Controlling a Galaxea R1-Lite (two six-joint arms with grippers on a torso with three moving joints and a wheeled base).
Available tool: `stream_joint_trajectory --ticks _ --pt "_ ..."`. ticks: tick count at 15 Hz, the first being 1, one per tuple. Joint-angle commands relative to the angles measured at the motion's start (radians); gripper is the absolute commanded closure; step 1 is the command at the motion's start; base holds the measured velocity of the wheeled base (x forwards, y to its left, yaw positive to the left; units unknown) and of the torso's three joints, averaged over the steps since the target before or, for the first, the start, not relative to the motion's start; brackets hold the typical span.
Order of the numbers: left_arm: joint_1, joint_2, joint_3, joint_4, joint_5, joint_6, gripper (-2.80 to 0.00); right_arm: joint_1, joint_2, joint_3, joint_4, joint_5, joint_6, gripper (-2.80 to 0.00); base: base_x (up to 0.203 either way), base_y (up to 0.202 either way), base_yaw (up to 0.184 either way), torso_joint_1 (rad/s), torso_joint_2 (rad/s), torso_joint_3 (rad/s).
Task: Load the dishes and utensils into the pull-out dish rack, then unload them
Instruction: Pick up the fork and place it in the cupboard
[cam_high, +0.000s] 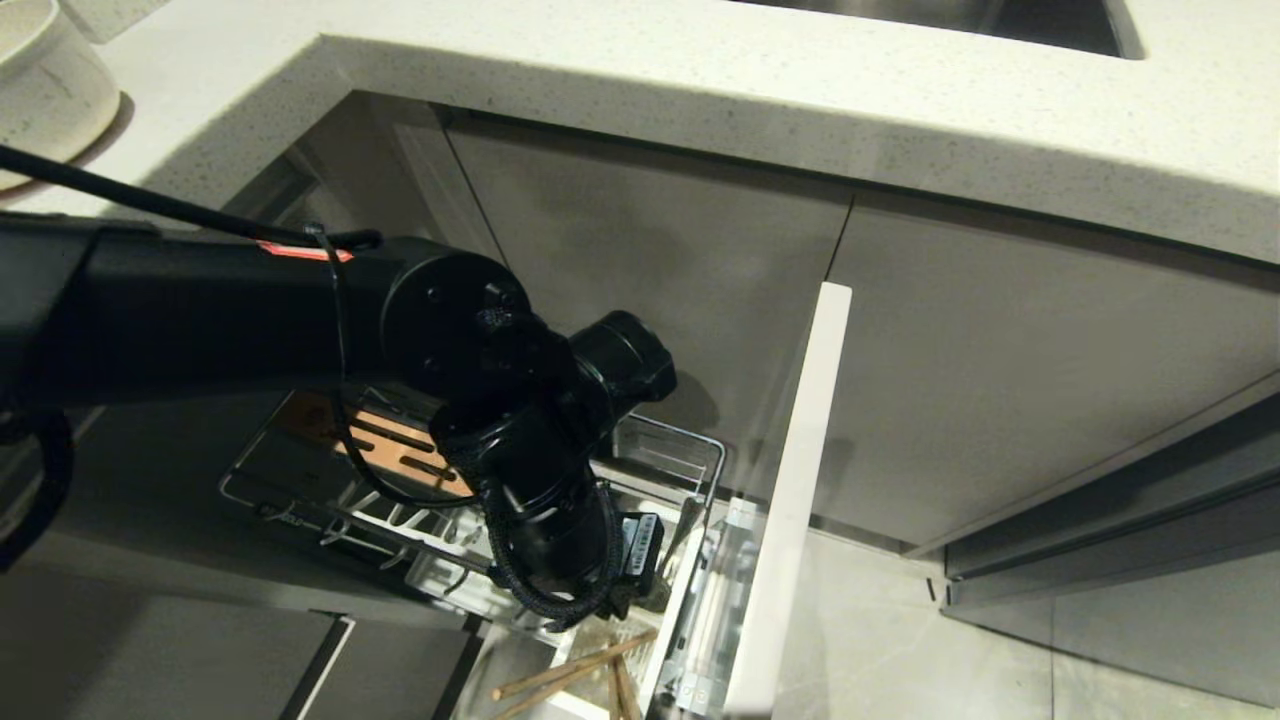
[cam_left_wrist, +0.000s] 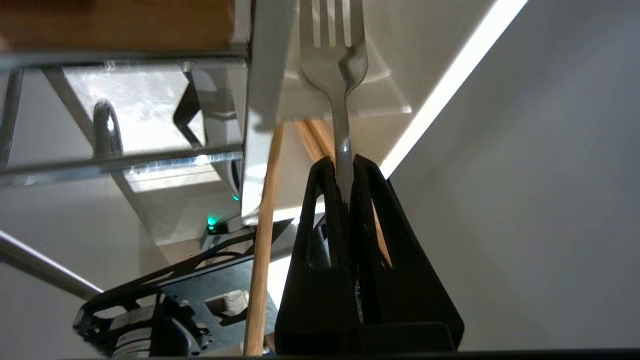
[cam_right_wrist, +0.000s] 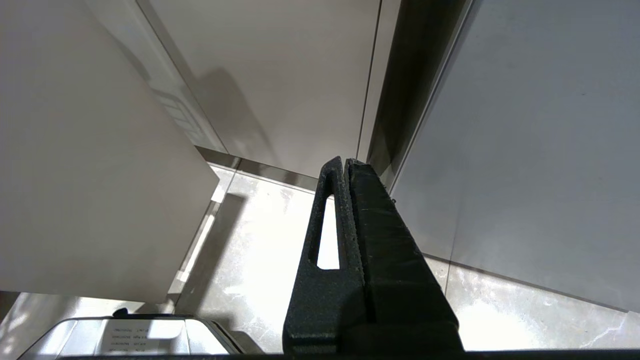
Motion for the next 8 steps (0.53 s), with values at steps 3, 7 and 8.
stream_joint_trajectory --ticks 3,7,8 --pt "0.011 0.009 -0.006 0.000 -0.022 -0.005 0.00 0.000 0.001 0.026 -0.001 0.000 0.000 0.00 0.000 0.000 0.000 0.000 0.00 0.000" --pt "0.011 0.003 -0.014 0.001 -0.023 -0.010 -2.80 0.000 0.001 0.026 -0.001 0.000 0.000 0.00 0.000 0.000 0.000 0.000 0.00 0.000" --pt "0.011 -0.001 -0.016 0.001 -0.023 -0.012 -2.80 0.000 0.001 0.026 -0.001 0.000 0.000 0.00 0.000 0.000 0.000 0.000 0.00 0.000"
